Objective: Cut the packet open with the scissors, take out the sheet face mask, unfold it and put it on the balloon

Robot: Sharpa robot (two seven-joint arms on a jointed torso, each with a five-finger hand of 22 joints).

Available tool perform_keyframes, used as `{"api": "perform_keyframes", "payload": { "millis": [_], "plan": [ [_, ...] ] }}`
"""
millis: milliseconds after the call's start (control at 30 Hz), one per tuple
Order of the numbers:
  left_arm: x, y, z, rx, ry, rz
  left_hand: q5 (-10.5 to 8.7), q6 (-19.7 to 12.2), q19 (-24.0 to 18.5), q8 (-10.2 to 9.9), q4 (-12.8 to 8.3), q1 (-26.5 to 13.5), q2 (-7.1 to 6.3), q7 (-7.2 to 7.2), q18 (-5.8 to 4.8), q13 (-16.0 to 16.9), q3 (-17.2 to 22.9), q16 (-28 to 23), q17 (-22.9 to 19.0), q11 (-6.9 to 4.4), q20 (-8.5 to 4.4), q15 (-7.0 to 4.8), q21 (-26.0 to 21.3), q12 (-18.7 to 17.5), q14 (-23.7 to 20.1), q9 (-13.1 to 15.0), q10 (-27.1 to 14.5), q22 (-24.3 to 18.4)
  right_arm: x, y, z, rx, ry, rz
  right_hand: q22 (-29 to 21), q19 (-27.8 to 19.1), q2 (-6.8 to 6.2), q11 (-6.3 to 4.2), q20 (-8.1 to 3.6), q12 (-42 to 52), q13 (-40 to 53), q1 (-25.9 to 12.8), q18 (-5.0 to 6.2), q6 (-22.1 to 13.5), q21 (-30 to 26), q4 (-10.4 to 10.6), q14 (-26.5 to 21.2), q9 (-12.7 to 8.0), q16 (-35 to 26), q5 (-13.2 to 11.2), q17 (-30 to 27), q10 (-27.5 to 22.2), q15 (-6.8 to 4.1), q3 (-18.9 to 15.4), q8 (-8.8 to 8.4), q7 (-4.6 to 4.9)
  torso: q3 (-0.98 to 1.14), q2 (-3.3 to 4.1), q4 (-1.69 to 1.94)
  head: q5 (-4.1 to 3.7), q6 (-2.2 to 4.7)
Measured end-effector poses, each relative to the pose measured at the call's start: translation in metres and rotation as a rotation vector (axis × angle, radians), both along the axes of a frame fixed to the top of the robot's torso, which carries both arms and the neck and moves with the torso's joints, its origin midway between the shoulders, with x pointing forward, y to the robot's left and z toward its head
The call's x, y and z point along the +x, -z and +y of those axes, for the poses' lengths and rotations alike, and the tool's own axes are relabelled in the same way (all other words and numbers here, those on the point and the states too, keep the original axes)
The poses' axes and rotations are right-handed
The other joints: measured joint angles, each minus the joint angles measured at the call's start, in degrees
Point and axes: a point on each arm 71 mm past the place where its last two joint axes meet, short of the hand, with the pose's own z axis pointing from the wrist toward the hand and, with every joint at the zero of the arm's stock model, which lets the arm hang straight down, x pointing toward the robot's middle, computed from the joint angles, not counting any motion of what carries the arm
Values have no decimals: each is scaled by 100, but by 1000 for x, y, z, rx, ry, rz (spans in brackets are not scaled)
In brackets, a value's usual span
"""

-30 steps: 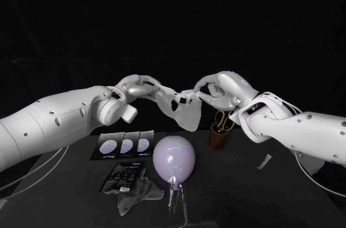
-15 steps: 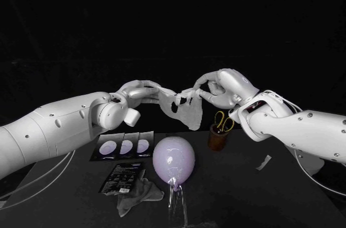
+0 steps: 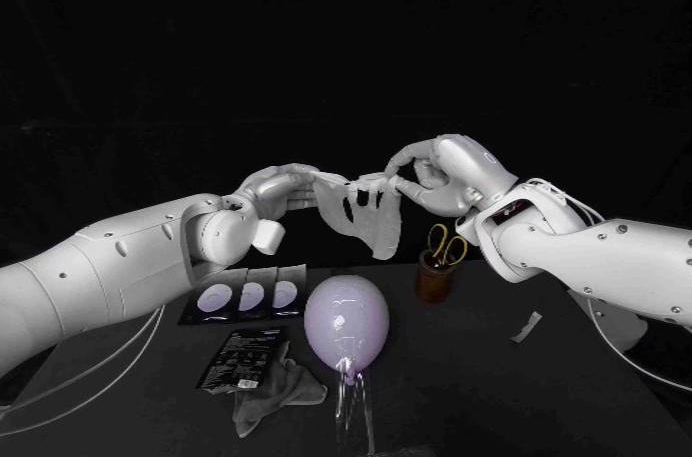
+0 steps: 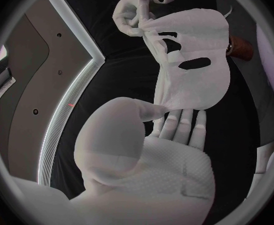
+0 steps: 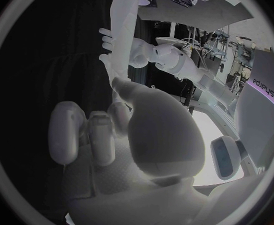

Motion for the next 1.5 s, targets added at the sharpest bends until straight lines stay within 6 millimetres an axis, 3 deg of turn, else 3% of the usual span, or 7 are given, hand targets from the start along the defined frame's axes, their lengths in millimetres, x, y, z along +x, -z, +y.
{"api": "perform_keyframes", "payload": {
  "millis": [67, 100, 167, 267, 433, 1033, 1500],
  "plan": [
    [0, 2, -2, -23, -2, 9, 0, -92, 660, 67, 16, -34, 34, -8, 18, 0, 16, -36, -19, -3, -28, 6, 215, -26, 41, 1, -93, 121, -1, -1, 1, 1, -3, -2, 1, 0, 0, 0, 0, 0, 0, 0, 0, 0, 0, 0, 0, -1, 0, 0, -1, 0, 0, 0, 0, 0, 0, 0, 0, -2, 3],
    [0, 3, -2, -31, -3, 13, 0, -124, 1014, 79, 16, -46, 46, -17, 107, 0, 16, -35, -19, 6, -43, 0, 332, -26, 123, 4, -101, 187, -1, -2, 1, 1, -4, -3, 1, 0, 0, 0, 0, 0, -1, 0, 0, 0, 0, 0, 0, -1, -1, 0, -1, 0, 0, 0, 0, 0, -1, -1, 0, -5, 4],
    [0, 5, -4, -45, -4, 21, 39, -233, 2022, 118, 32, -95, 95, -28, 410, 0, 32, -4, -9, -15, -81, -44, 698, -62, 360, 195, -182, 347, -1, -3, 2, 2, -6, -4, 2, 0, 0, 0, 0, 0, -2, 0, 0, 0, 0, 0, 0, -2, -2, 0, -1, 0, 0, 0, 0, 0, -2, -1, 0, -11, 6],
    [0, 6, -4, -54, -6, 29, 32, -370, 2545, 212, 43, -148, 148, -39, 608, 7, 21, -4, -9, -15, -65, -106, 846, -62, 539, 199, -182, 357, -1, -4, 2, 2, -6, -7, 2, 0, 0, 0, 0, 0, -3, 0, 0, 0, 0, 0, 0, 1, -16, 0, -1, 0, 0, 0, -1, 0, -2, -2, 3, -16, 8],
    [0, 8, -2, -46, -8, 48, 33, -492, 3133, 299, 67, -194, 194, -40, 634, 39, -4, 87, 32, -109, -176, -221, 959, 92, 999, 200, -44, 310, 2, -4, 0, 0, 3, -11, 3, 0, 0, 0, 0, 0, -5, 0, 0, 0, 0, 0, 0, 3, 4, 0, 0, 0, 0, 0, -1, 0, -2, -3, 6, -21, 8],
    [-11, 16, -10, 15, 167, 156, 36, -605, 4247, 365, 56, -301, 284, -69, 631, 53, -90, 201, 89, -438, -568, -599, 892, 527, 2305, 200, 1029, -35, 22, -3, 0, -21, 37, -6, -2, -1, 0, 0, 0, 0, 1, 0, 0, 0, -1, 1, 0, 7, 0, -1, 4, 0, 0, -1, 15, 0, -2, -1, 5, -58, -4],
    [-27, 15, -16, -52, 337, 205, 36, -589, 4541, 365, 40, -321, 275, -54, 627, 53, -106, 200, 117, -527, -685, -707, 892, 528, 2616, 200, 1336, -108, 30, 19, -4, -69, 46, 72, 3, -1, 0, 0, 0, 0, -5, -1, 0, 0, -1, 1, 0, 6, 4, -1, -1, 0, 0, -1, 12, 0, -7, -2, 9, -73, -28]
  ]
}}
